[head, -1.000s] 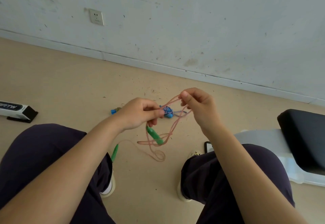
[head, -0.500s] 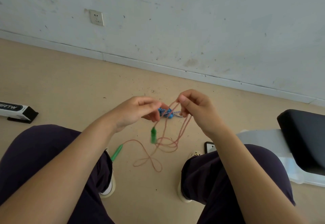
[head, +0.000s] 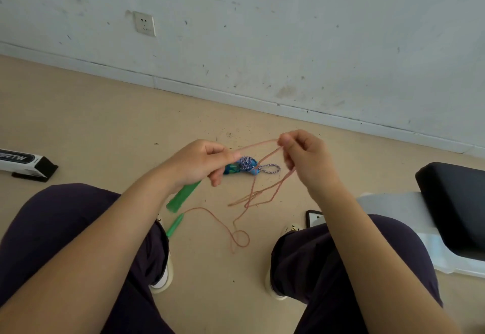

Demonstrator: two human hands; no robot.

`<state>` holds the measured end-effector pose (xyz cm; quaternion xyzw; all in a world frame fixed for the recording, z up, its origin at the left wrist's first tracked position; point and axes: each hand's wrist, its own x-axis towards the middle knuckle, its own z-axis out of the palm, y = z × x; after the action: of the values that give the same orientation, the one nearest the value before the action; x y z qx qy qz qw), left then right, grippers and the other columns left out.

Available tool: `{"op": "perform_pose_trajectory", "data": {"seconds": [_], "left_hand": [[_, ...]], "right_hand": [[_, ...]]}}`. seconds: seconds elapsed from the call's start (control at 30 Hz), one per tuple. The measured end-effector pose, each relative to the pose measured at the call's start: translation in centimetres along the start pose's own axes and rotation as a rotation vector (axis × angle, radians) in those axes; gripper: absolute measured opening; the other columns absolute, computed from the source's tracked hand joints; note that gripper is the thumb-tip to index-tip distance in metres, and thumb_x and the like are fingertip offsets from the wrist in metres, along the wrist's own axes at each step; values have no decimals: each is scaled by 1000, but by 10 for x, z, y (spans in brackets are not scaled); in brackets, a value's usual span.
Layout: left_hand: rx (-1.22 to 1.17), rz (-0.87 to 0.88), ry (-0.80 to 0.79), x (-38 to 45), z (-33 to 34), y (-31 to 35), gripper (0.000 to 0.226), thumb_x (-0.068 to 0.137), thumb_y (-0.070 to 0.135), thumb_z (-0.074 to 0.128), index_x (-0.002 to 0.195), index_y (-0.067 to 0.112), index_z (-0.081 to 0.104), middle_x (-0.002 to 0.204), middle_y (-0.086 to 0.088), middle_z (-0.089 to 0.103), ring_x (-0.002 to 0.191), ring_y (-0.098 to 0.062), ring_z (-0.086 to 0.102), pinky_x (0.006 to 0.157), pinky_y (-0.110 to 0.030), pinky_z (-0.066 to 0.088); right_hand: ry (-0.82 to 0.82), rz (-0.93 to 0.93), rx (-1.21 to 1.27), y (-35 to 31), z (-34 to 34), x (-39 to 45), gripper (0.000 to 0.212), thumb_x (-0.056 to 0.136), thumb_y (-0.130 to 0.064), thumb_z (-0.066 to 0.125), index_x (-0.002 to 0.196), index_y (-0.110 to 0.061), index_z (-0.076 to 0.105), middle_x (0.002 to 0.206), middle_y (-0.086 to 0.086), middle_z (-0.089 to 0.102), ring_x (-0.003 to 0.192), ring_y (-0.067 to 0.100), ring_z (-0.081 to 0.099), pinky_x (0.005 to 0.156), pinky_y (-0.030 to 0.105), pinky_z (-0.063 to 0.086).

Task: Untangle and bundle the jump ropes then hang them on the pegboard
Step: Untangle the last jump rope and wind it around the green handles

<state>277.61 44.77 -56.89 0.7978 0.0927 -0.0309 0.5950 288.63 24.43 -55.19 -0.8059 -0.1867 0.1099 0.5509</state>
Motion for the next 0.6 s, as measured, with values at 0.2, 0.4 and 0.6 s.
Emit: {"op": "perform_pose_trajectory", "data": {"seconds": [0.2,0.4,0.6], "left_hand": [[-175,-32,72,2,-6,-7,29,102,30,53,81,10,56,50,5,35,41,-12,29,46,-26,43],[-358,-16,82,4,9,-6,38,74,58,76,66,21,67,50,2,38,35,-11,28,41,-22,33],[-683,-75,269,9,-24,-11,49,84,61,68,55,25,51,47,7,35,35,-9,29,44,-24,36]], "right_hand": [[-138,55,163,1,-8,0,8,92,-14,66,94,-8,71,70,2,67,57,13,58,57,24,49],[-502,75,139,0,11,-12,21,96,-5,59,114,-3,68,100,17,75,85,23,71,83,31,57],[-236,105,1,10,-3,1,11,90,-3,67,99,-9,69,71,13,70,59,18,63,60,28,52]]}}
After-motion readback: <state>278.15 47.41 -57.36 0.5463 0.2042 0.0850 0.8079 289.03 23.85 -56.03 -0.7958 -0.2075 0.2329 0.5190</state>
